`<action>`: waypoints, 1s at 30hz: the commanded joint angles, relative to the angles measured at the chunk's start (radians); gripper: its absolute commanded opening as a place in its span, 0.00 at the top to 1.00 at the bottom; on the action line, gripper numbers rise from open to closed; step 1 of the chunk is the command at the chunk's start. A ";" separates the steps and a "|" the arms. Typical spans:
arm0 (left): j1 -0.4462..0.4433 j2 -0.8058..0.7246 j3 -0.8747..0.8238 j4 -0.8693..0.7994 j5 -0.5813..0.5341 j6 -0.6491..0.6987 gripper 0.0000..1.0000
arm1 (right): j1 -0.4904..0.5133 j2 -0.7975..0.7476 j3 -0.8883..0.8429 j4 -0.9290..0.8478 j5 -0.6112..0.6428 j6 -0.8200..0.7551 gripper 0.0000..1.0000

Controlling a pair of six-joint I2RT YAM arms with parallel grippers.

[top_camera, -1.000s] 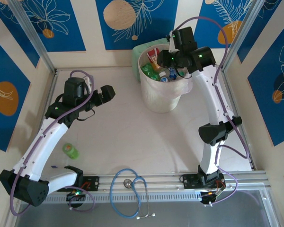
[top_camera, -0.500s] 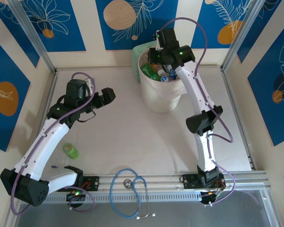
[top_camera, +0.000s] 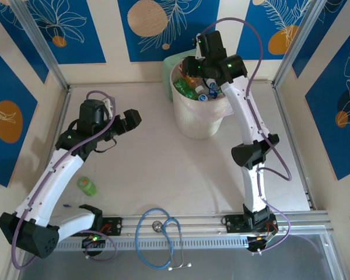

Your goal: Put the plastic bottles in the bin

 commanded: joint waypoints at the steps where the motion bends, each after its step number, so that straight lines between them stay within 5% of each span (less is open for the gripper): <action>1: 0.009 -0.016 0.042 -0.020 -0.025 0.037 0.00 | 0.018 -0.146 0.011 -0.022 0.011 -0.009 0.49; 6: 0.013 -0.050 0.051 0.010 -0.196 0.102 0.00 | 0.030 -0.375 -0.220 -0.020 0.104 -0.019 0.34; 11: 0.014 -0.103 -0.086 0.154 -0.513 0.278 0.00 | 0.077 -0.848 -0.923 0.282 0.365 0.002 0.20; 14: 0.013 -0.094 -0.219 0.255 -0.717 0.326 0.00 | 0.058 -1.151 -1.364 0.503 0.343 -0.034 0.01; 18: 0.015 -0.104 -0.465 0.580 -0.848 0.503 0.00 | 0.023 -1.549 -1.852 0.659 0.446 -0.037 0.01; 21: 0.022 -0.062 -0.590 0.816 -0.909 0.622 0.00 | -0.022 -1.753 -2.075 0.613 0.644 0.019 0.01; 26: 0.063 0.128 -0.656 1.008 -0.902 0.737 0.00 | -0.083 -1.725 -2.221 0.577 0.805 0.108 0.01; 30: 0.124 0.292 -0.742 1.254 -0.790 0.729 0.00 | -0.099 -1.418 -2.289 0.681 0.989 0.275 0.01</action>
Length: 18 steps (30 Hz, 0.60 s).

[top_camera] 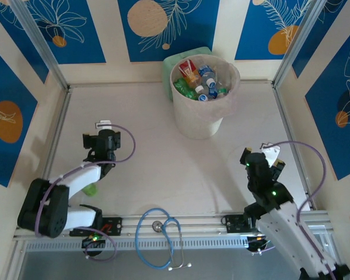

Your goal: Put the plastic bottles in the bin

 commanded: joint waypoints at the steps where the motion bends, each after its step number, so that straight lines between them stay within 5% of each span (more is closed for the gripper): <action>1: 0.052 0.106 -0.039 0.281 0.050 0.055 0.00 | -0.015 0.240 -0.033 0.097 0.218 0.209 0.01; 5: 0.104 0.192 -0.052 0.407 0.225 0.036 0.00 | -0.001 0.532 0.023 0.219 0.334 0.287 0.01; 7: 0.119 0.200 -0.012 0.324 0.309 0.038 0.00 | -0.031 0.639 0.055 0.355 0.330 0.250 0.01; 8: 0.127 0.210 -0.012 0.342 0.318 0.040 0.00 | -0.060 0.665 0.041 0.523 0.256 0.122 0.01; 9: 0.130 0.204 -0.009 0.323 0.325 0.032 0.00 | -0.104 0.682 -0.023 0.847 0.051 -0.161 0.03; 10: 0.134 0.205 -0.012 0.334 0.335 0.030 0.00 | -0.141 0.676 -0.066 1.024 -0.280 -0.311 0.01; 11: 0.137 0.203 -0.011 0.329 0.341 0.029 0.00 | -0.169 0.669 -0.066 1.052 -0.443 -0.346 0.01; 15: 0.153 0.202 -0.022 0.342 0.392 0.022 0.00 | -0.247 0.758 -0.066 1.179 -0.435 -0.357 0.01; 18: 0.167 0.254 -0.102 0.543 0.490 0.045 0.00 | -0.350 0.809 -0.090 1.306 -0.712 -0.320 0.01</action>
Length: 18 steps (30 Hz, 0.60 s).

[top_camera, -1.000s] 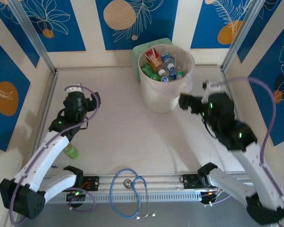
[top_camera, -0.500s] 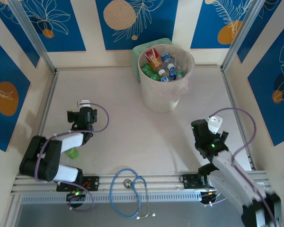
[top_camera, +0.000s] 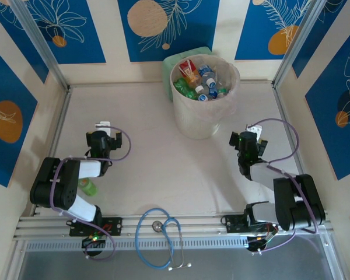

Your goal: Put the plastic bottles in the bin

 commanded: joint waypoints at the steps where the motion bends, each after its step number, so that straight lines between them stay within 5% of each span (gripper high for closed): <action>1: 0.019 0.043 -0.058 0.196 0.078 0.005 0.00 | -0.076 0.090 -0.034 0.309 -0.337 -0.063 0.01; 4: 0.024 0.044 -0.063 0.203 0.080 0.000 0.00 | -0.043 0.249 -0.041 0.519 -0.376 -0.125 0.01; 6: 0.024 0.035 -0.060 0.183 0.078 -0.009 0.00 | -0.074 0.202 0.017 0.306 -0.415 -0.095 0.01; 18: 0.016 0.035 -0.056 0.176 0.105 0.019 0.00 | -0.065 0.213 0.024 0.319 -0.381 -0.095 0.01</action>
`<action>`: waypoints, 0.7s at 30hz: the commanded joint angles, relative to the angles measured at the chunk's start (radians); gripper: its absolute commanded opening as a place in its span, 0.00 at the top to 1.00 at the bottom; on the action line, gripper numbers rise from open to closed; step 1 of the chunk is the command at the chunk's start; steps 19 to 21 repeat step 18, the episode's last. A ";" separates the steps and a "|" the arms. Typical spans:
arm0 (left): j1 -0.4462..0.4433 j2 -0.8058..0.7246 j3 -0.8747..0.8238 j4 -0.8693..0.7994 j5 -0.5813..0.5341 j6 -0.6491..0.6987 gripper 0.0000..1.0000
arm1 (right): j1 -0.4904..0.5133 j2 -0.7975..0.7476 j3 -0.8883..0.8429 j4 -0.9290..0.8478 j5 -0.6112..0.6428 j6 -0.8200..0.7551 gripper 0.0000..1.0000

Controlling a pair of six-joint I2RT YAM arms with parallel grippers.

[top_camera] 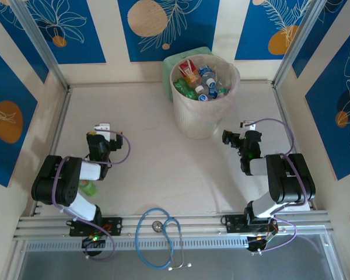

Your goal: Put the plastic bottles in the bin

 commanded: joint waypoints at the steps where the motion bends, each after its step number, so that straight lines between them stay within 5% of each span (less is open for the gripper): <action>1: 0.004 0.005 0.003 0.017 0.056 0.010 0.00 | 0.010 -0.014 0.019 0.026 -0.007 -0.021 0.01; 21: 0.008 0.006 0.005 0.011 0.067 0.007 0.00 | 0.004 -0.018 0.020 0.017 -0.048 -0.031 0.01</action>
